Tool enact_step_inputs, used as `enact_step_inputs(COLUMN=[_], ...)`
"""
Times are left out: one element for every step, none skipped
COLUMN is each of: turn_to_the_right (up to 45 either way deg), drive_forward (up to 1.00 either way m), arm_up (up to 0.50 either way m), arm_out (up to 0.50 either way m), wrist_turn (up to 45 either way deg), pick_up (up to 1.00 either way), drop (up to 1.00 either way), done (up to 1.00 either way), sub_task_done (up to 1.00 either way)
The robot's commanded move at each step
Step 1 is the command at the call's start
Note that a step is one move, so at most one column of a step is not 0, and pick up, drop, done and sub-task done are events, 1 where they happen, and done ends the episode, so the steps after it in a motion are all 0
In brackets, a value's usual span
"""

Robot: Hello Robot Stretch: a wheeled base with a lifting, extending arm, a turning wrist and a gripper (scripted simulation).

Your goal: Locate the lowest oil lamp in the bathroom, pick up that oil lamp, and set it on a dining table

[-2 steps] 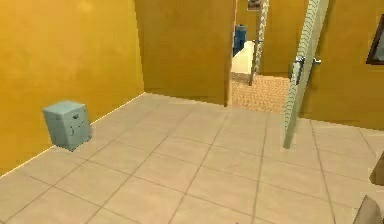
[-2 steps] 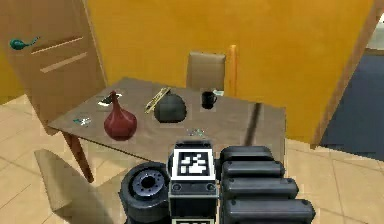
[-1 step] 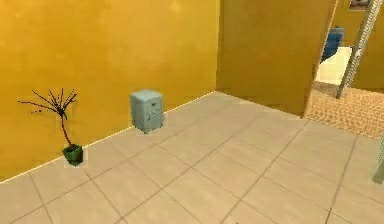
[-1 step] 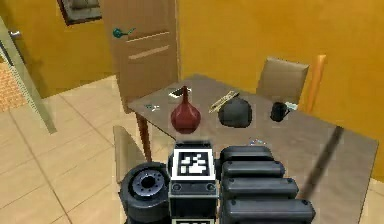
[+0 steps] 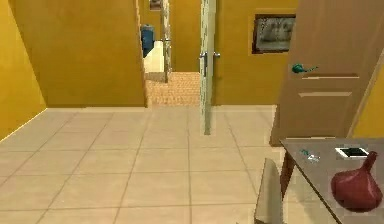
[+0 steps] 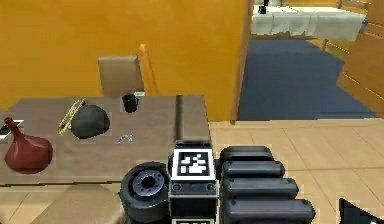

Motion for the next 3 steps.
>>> enact_step_inputs(turn_to_the_right=[45.0, 45.0, 12.0], drive_forward=[0.0, 0.0, 0.0], arm_up=[0.0, 0.0, 0.0], arm_out=[0.0, 0.0, 0.0], wrist_turn=[0.0, 0.0, 0.0], pick_up=[0.0, 0.0, 0.0], drop=[0.0, 0.0, 0.0], done=[0.0, 0.0, 0.0], sub_task_done=[0.0, 0.0, 0.0])
